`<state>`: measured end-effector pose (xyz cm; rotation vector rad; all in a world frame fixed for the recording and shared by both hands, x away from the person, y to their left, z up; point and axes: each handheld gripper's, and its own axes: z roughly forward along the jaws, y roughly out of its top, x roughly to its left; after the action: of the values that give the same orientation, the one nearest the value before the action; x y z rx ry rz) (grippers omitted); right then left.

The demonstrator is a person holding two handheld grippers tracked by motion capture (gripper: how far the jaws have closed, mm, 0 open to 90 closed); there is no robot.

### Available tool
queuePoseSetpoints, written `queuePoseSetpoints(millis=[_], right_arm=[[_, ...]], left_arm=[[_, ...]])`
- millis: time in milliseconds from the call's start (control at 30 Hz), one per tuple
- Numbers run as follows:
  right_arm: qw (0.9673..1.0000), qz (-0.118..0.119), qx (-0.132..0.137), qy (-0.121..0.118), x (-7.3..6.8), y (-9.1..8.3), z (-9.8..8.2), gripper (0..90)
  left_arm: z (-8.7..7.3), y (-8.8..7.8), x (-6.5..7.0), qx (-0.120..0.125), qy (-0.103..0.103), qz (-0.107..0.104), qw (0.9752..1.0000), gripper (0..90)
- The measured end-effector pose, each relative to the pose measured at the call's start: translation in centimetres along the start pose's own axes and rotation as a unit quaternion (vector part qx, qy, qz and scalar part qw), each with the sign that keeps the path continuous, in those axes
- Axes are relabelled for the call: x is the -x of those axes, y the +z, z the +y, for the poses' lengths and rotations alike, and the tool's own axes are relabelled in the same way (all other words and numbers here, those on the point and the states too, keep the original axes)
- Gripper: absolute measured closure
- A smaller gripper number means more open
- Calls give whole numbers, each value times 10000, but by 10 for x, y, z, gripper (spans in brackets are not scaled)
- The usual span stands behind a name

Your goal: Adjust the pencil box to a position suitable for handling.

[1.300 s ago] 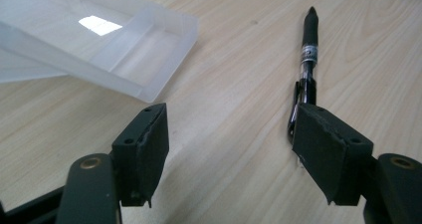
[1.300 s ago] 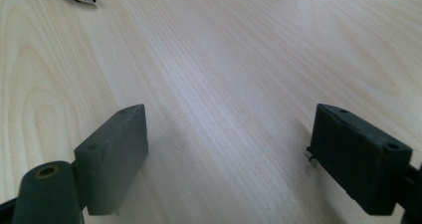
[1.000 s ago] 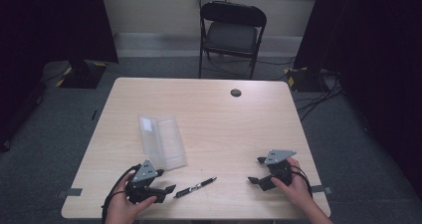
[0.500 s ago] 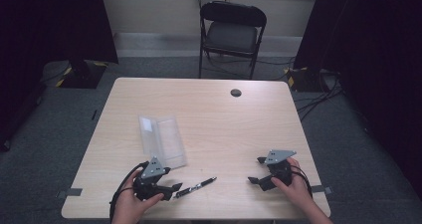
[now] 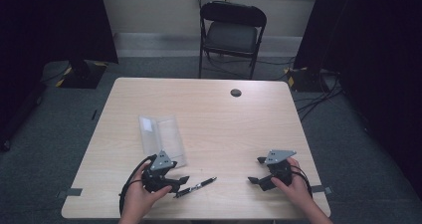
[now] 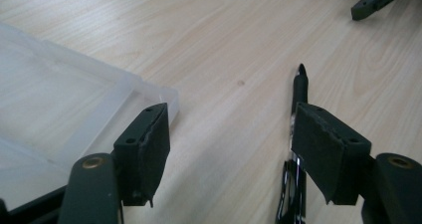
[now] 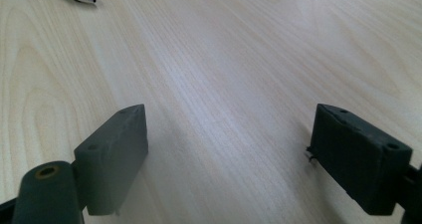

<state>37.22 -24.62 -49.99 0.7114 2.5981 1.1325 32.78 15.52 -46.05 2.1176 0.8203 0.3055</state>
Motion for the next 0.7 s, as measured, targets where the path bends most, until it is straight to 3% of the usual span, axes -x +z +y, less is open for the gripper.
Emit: queuePoseSetpoints(millis=[100,167,367,700], right_arm=[[10000,1,0,-1,0,0,0,145],[10000,1,1,-2,0,0,0,144],[10000,0,0,-1,0,0,0,144],[10000,0,0,-2,0,0,0,145]], left_arm=[[5,5,-3,-9,-84,54,9999,318],[8,8,-4,-66,-6,115,9999,319],[10,18,-8,-106,-70,208,9997,339],[9,31,-11,-135,-255,399,9988,438]])
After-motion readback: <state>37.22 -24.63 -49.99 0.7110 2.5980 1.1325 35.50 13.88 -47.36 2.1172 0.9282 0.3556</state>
